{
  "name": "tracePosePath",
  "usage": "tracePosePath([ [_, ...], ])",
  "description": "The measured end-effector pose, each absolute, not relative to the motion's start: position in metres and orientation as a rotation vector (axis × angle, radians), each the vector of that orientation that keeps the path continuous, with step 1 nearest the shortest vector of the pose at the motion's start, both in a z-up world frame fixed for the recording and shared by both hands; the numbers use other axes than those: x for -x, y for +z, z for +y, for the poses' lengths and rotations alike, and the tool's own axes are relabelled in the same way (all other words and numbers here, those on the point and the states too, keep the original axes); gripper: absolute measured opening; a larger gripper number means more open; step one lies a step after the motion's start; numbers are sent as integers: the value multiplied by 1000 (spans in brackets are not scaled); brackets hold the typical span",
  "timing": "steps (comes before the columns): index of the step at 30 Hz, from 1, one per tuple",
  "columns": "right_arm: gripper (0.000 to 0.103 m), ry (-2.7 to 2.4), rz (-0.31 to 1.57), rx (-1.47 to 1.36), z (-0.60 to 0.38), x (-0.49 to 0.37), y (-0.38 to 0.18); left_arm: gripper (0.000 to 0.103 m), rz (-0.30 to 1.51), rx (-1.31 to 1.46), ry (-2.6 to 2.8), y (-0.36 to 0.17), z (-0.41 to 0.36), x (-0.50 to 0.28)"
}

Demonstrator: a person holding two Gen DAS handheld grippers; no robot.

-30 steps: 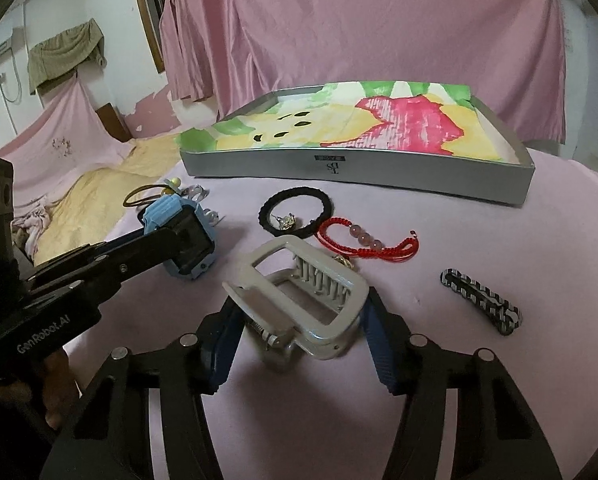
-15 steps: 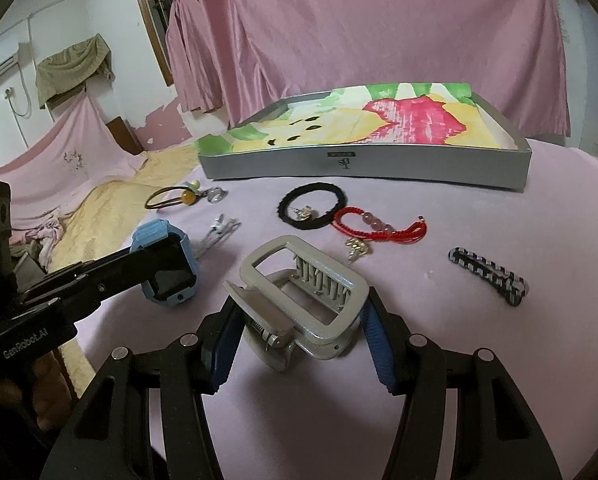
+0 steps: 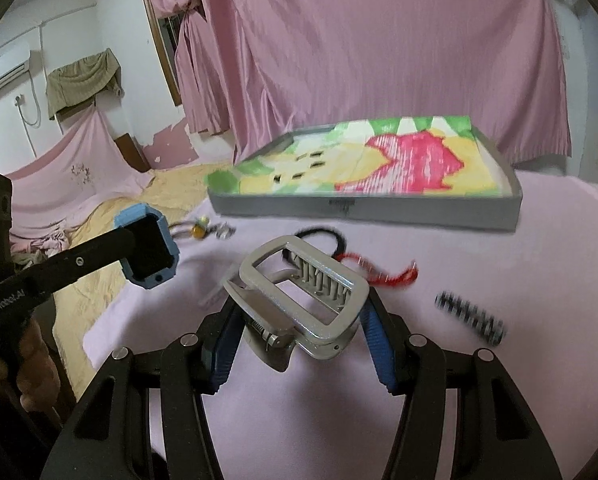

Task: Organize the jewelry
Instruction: 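Carry the smartwatch and claw clip into the grey tray and open both tools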

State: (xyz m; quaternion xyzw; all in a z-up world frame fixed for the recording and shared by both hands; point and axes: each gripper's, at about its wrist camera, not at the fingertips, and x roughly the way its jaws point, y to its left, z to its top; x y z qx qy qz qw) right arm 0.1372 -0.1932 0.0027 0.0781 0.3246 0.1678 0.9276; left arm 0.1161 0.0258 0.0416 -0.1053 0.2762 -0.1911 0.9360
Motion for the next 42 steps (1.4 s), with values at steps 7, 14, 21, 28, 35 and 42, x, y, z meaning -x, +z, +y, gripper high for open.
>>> tracePosePath([
  [7,52,320,604,-138,-202,-178,29,17,487,201,-380,62,23,-158],
  [14,52,295,592,-127,-203,-231,42,17,488,172,-378,61,18,-224],
  [21,52,275,655,-124,-197,-273,26,17,563,189,-378,45,17,-267],
  [28,52,260,742,-126,-195,-290,-1,17,663,196,-399,21,11,-284],
  [35,52,244,782,-136,-197,-297,-10,17,716,194,-421,10,5,-289],
  [42,55,245,810,-135,-197,-300,-14,18,733,181,-421,9,2,-288],
])
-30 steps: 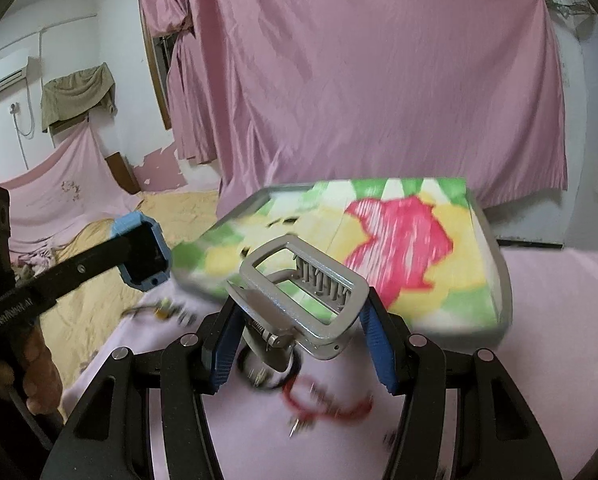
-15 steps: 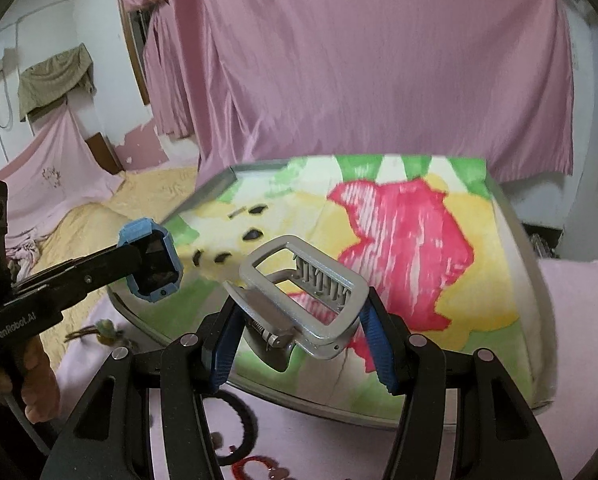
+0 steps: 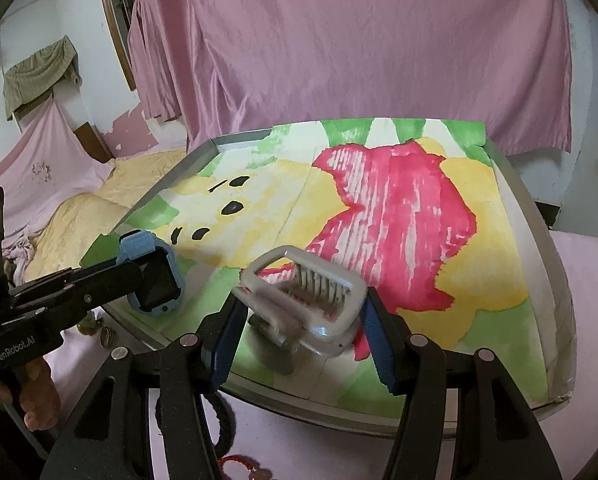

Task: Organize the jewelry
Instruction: 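Carry the smartwatch and claw clip into the grey tray and open both tools, then lift both open tools out of the tray and back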

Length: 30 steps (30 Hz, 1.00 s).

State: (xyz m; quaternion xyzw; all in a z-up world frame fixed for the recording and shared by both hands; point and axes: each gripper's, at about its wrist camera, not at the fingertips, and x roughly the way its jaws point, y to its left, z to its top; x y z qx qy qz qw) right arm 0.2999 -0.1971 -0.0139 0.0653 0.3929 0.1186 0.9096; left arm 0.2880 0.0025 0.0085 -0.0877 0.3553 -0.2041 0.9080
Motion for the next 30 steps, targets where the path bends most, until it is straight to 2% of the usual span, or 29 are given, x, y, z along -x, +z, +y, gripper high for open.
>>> tracePosePath([
  [4,63,244,782,-147,-200,-290,-8,23,740,165,-387,9,3,-283],
  [5,69,238,765,-148,-202,-285,-5,25,734,163,-380,10,3,-280],
  [8,76,220,706,-149,-207,-269,5,41,696,168,-356,17,8,-268],
  [10,79,204,664,-159,-213,-255,11,66,664,185,-346,21,12,-259],
  [14,87,186,582,-167,-222,-229,23,71,595,209,-318,31,18,-235],
  [18,88,205,502,-181,-231,-200,37,90,529,215,-281,37,21,-207],
  [19,92,203,474,-180,-234,-191,41,93,510,218,-276,38,21,-200],
  [24,95,187,382,-165,-237,-156,50,101,426,207,-234,46,18,-167],
  [30,99,165,295,-128,-236,-113,51,103,347,170,-177,51,11,-130],
])
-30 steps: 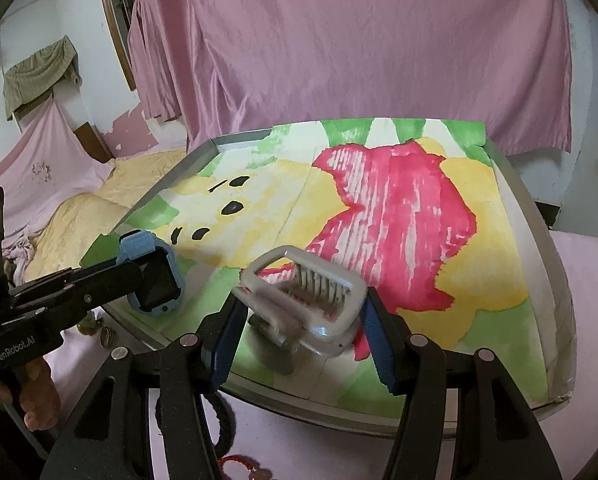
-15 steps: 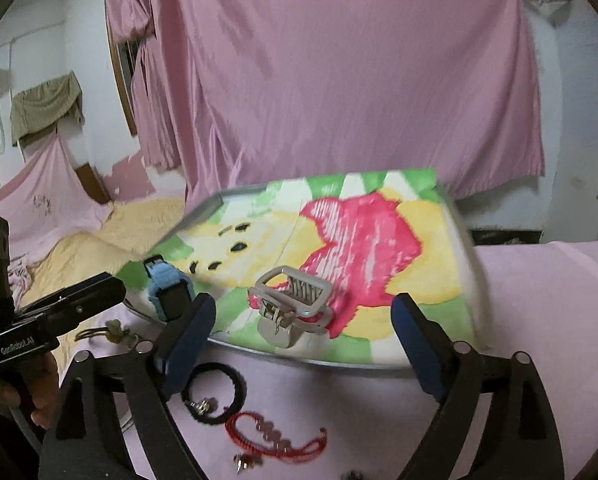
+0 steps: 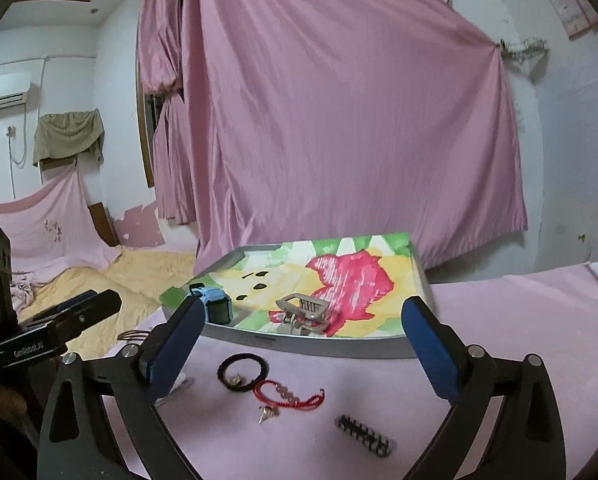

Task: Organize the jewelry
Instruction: 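Lift both open tools out of the tray and back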

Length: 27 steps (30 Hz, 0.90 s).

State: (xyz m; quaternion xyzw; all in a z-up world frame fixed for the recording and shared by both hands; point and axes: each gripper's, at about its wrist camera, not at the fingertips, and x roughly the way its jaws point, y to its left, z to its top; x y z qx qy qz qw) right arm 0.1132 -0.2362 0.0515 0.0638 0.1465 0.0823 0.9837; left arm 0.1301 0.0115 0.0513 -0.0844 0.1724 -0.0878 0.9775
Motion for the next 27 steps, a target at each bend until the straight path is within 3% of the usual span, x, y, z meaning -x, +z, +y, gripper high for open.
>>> tracePosePath([
  [13,100,101,240,-78,-244,-52,37,103,271,111,-129,38,0,-76],
  [27,100,74,341,-89,-253,-62,14,103,357,114,-131,15,-1,-81],
])
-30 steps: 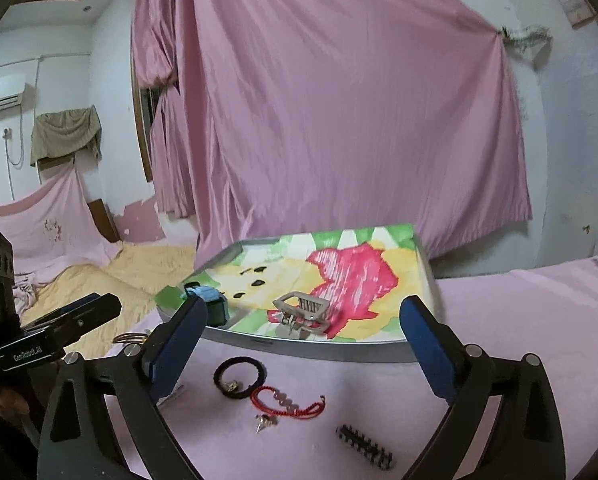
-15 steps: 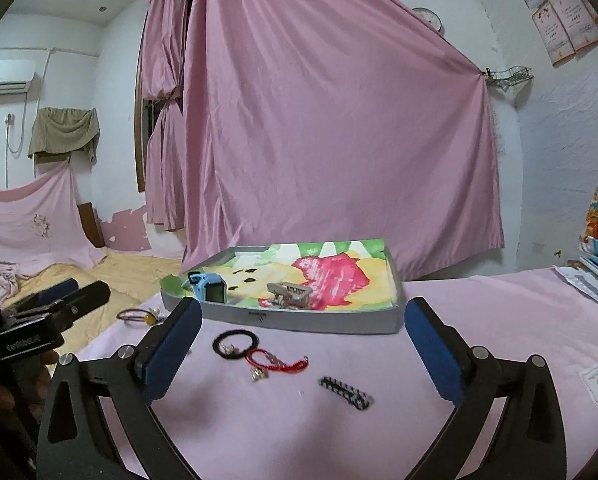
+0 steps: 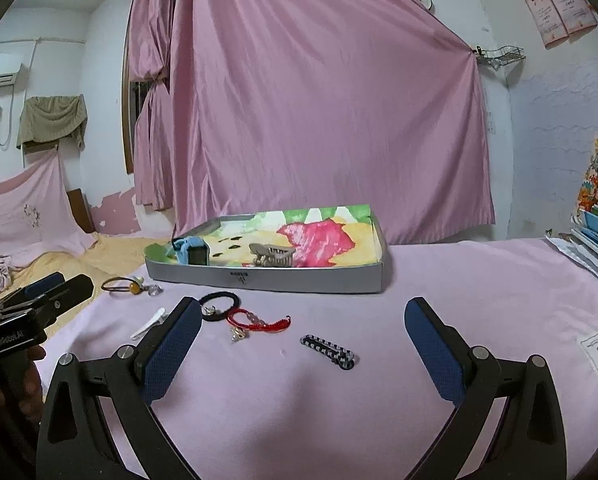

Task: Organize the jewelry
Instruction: 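Lift both open tools out of the tray and back, then grasp the white hair pin with the left tool while the right tool grasps the striped hair clip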

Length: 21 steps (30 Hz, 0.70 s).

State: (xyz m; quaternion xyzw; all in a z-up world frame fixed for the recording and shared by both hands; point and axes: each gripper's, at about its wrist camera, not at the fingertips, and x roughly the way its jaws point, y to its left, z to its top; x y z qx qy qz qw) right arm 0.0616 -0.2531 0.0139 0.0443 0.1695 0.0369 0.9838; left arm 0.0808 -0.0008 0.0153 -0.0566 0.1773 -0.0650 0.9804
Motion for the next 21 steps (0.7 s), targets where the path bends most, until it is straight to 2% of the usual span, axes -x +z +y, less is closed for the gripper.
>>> tracePosePath([
  [5,100,62,395,-85,-254,-75,8,103,430,116,-127,6,-3,-94],
  [17,99,126,680,-138,-259,-126,-12,102,690,182,-163,-17,-1,-136],
  [21,98,124,737,-107,-255,-142,-17,80,757,174,-177,-22,-6,-147],
])
